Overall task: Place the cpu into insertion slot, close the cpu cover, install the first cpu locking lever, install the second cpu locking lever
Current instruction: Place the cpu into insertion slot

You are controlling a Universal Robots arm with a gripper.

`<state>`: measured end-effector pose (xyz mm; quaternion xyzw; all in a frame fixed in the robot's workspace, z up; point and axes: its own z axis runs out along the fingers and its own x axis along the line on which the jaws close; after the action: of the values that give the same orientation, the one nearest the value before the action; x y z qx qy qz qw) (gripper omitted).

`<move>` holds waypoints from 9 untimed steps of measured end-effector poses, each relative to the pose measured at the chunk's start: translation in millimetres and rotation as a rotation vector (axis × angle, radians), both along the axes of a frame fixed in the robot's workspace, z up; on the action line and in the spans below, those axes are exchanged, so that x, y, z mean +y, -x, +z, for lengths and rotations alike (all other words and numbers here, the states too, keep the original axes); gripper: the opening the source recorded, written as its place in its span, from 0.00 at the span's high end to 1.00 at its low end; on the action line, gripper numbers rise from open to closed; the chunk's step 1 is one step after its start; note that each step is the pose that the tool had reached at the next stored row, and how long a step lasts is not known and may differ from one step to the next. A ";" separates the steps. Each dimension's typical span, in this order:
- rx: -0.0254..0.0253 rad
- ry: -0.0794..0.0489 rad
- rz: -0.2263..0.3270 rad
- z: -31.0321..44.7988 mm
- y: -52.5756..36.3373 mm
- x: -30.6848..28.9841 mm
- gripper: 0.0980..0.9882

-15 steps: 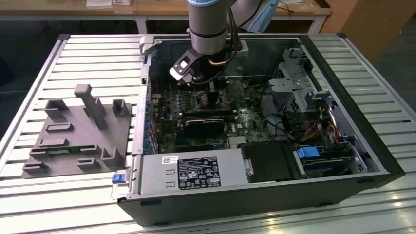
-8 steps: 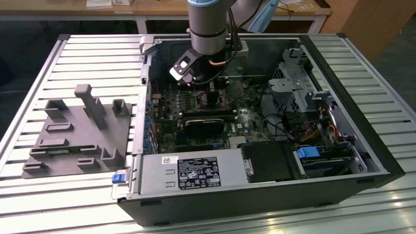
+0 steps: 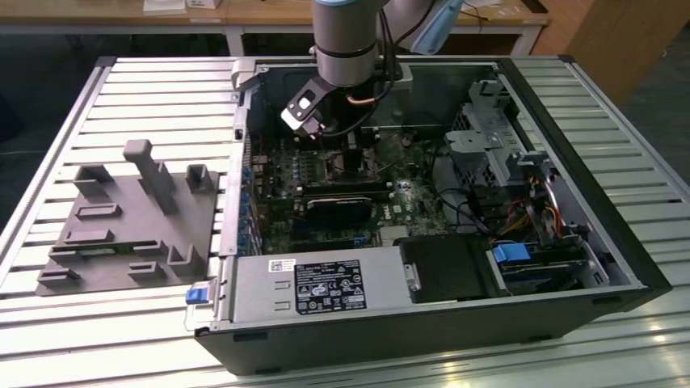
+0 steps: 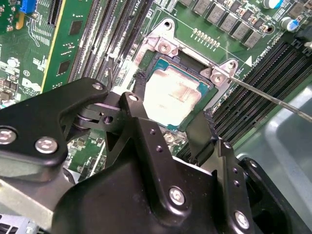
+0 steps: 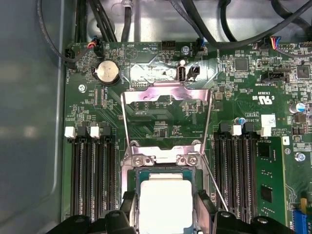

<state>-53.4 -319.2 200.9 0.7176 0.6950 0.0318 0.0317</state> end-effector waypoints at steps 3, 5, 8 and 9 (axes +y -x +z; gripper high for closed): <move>0.0001 0.000 0.000 0.2 0.0 0.0 0.44; 0.0002 0.000 0.000 0.3 0.0 0.0 0.52; 0.0002 0.000 0.000 0.4 0.0 0.0 0.71; 0.0002 0.000 0.000 0.4 0.0 0.0 0.71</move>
<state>-53.4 -319.2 201.3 0.7176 0.6950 0.0317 0.0317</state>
